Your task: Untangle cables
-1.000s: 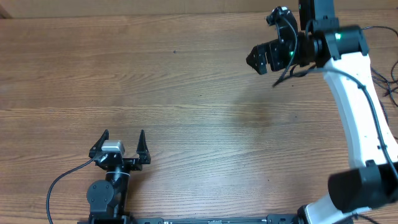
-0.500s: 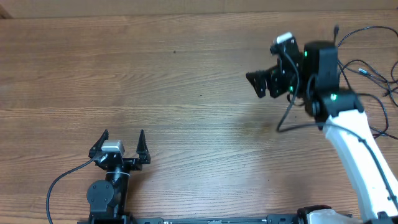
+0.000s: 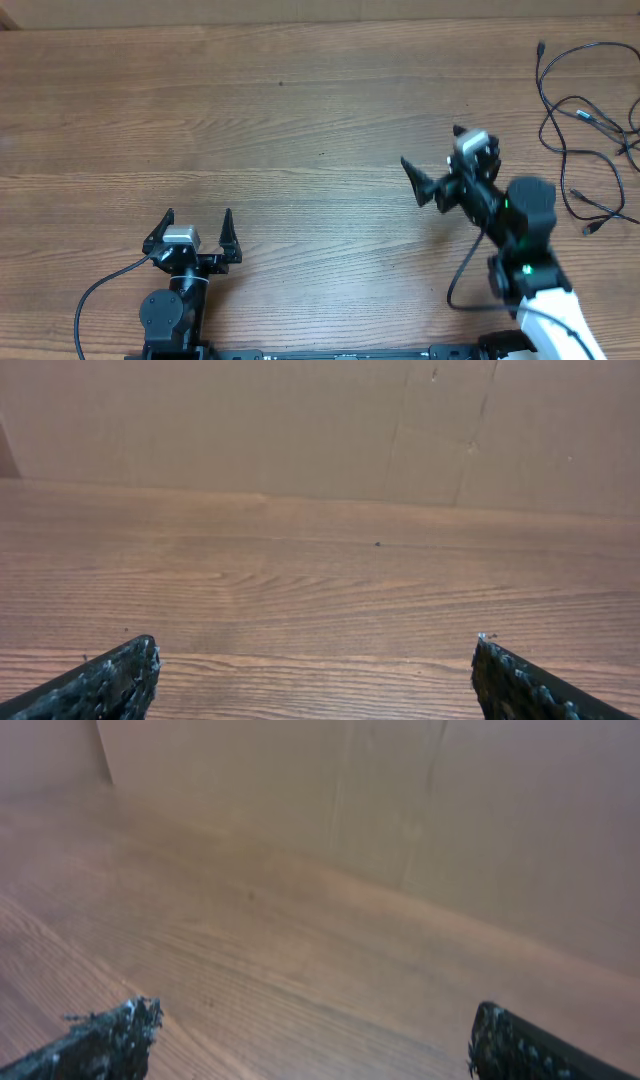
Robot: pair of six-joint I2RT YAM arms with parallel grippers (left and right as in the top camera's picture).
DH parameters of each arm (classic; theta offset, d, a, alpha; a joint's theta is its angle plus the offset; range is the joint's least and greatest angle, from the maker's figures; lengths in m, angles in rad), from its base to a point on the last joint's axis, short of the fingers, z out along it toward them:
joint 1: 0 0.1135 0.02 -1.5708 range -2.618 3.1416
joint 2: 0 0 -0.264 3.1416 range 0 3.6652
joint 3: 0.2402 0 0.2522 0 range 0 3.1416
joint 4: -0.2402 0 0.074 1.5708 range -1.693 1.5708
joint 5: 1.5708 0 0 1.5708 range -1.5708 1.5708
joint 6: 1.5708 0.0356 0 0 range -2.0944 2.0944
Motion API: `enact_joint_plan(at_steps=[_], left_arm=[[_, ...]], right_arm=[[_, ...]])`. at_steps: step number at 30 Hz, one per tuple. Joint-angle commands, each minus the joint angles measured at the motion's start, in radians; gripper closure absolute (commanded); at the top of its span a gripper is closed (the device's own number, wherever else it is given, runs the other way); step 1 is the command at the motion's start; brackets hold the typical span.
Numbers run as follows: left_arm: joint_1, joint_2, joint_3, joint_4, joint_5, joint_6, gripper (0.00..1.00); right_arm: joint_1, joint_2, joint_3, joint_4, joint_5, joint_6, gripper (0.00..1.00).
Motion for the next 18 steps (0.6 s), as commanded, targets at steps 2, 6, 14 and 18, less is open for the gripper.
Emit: enact_joint_plan(at_steps=[2, 6, 14, 18], left_arm=[[-0.006, -0.009, -0.003, -0.003, -0.006, 0.027, 0.0], [-0.006, -0.009, -0.003, -0.003, -0.006, 0.027, 0.0], [-0.006, -0.009, -0.003, -0.003, -0.006, 0.027, 0.0], [-0.006, -0.009, -0.003, -0.003, -0.006, 0.027, 0.0]], right_arm=[[0.004, -0.134, -0.183, 0.12, -0.004, 0.0, 0.0], [0.004, -0.254, -0.317, 0.178, -0.004, -0.001, 0.0], [0.002, -0.438, -0.42, 0.141, -0.004, -0.001, 0.0], [0.0, -0.525, -0.444, 0.07, -0.001, -0.001, 0.0]])
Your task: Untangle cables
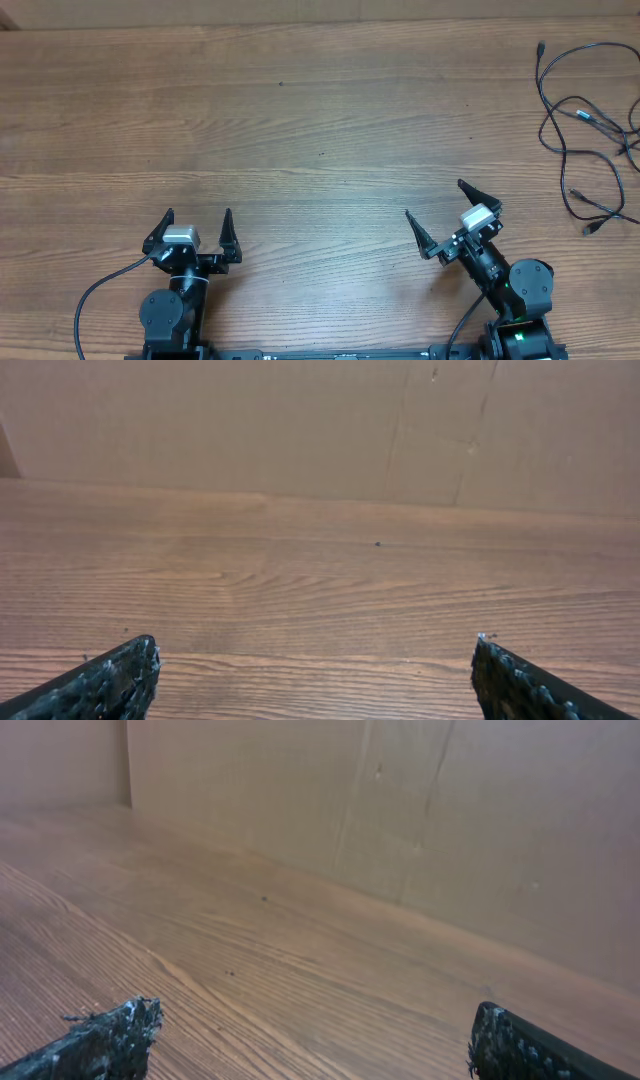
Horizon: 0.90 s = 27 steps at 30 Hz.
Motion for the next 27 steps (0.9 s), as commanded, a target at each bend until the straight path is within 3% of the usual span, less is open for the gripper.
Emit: enact_joint_plan(at_steps=[1, 22, 27], left_arm=[[-0.006, -0.009, -0.003, -0.003, -0.006, 0.027, 0.0], [-0.006, -0.009, -0.003, -0.003, -0.006, 0.027, 0.0], [-0.006, -0.009, -0.003, -0.003, -0.006, 0.027, 0.0]], right_arm=[[0.0, -0.069, -0.024, -0.057, 0.003, 0.0, 0.0], [-0.022, -0.414, -0.024, -0.413, 0.085, 0.0, 0.0], [-0.056, -0.469, -0.024, -0.41, 0.119, -0.001, 0.0]])
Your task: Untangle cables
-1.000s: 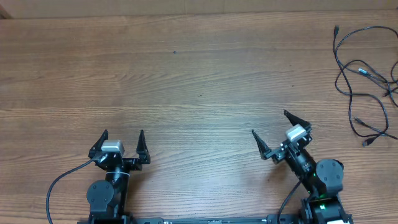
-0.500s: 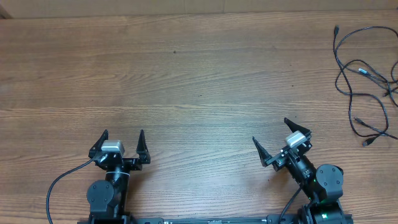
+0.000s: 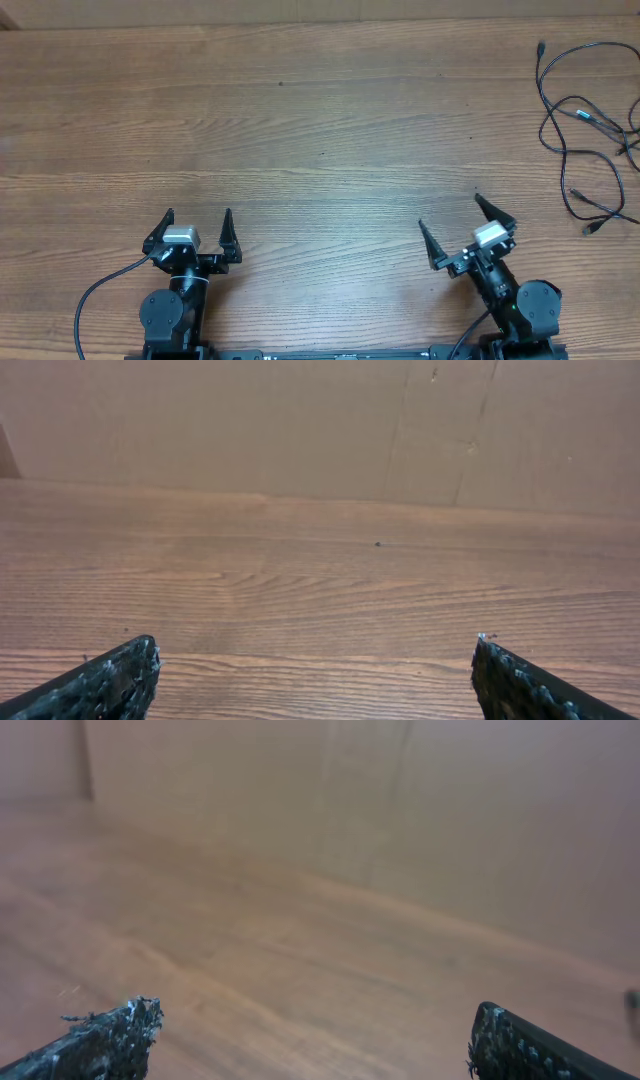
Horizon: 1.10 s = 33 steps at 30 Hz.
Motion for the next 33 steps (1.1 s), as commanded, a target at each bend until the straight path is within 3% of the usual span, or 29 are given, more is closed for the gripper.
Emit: enact_joint_plan(at_steps=[1, 11, 16, 33], left_arm=[[-0.006, -0.009, -0.003, -0.002, -0.006, 0.027, 0.0], [-0.006, -0.009, -0.003, -0.003, -0.006, 0.027, 0.0], [-0.006, -0.009, -0.003, -0.002, -0.006, 0.027, 0.0], [-0.006, -0.009, -0.003, -0.002, -0.006, 0.027, 0.0]], right_arm=[[-0.031, -0.026, -0.01, 0.001, 0.048, -0.001, 0.0], [-0.165, -0.026, -0.011, 0.001, 0.111, 0.013, 0.0], [-0.167, -0.026, -0.011, 0.003, 0.272, 0.186, 0.0], [-0.167, -0.025, -0.011, -0.02, 0.26, 0.185, 0.0]])
